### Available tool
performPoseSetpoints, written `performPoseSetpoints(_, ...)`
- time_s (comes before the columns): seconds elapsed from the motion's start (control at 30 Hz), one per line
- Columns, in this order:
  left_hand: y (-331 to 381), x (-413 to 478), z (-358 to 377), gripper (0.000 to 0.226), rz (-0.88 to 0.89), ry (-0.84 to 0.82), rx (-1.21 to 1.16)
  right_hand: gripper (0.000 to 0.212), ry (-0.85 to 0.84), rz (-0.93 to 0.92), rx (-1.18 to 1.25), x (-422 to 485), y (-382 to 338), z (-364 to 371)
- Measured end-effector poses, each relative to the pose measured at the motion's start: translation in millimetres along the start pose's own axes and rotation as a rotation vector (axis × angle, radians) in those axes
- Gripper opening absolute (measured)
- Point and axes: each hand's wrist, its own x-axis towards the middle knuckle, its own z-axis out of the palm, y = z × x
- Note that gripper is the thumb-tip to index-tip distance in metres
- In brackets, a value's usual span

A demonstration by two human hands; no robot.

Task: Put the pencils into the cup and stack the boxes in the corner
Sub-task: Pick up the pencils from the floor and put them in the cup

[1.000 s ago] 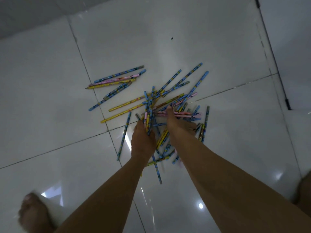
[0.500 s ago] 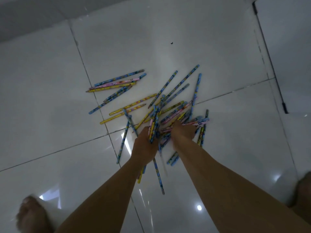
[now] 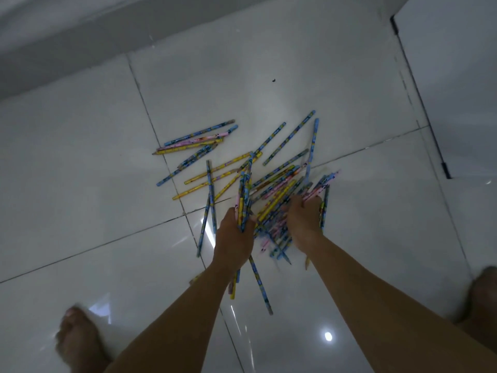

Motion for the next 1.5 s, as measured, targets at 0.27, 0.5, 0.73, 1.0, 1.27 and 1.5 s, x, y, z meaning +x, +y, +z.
performPoseSetpoints(0.27,56.6,-39.8,-33.2,0.021,-0.038,-0.01,-0.26,0.021,-0.065,-0.087,-0.088,-48.4,-30.0,-28.9)
performPoseSetpoints(0.5,118.8,-68.5,-70.5,0.024,0.012,0.086,-0.349,0.02,-0.192,-0.275,-0.079,-118.0,-76.9,-47.5)
performPoseSetpoints(0.73,205.2,-123.6,-121.0,0.018,0.088,0.165,-0.439,0.027,-0.207,-0.443,-0.082,-219.7,-160.4,-80.0)
performPoseSetpoints(1.0,305.0,-193.0,-187.8,0.029,0.195,0.233,-0.448,0.031,-0.239,-0.551,0.061,-326.8,-253.8,-124.4)
performPoseSetpoints(1.27,411.8,-248.2,-265.7,0.032,0.417,0.236,-0.401,0.023,-0.194,-0.7,0.118,-425.8,-336.5,-163.8)
performPoseSetpoints(1.5,487.5,-272.8,-313.8,0.03,0.548,0.156,-0.422,0.018,-0.145,-0.815,0.26,-484.6,-409.8,-177.1)
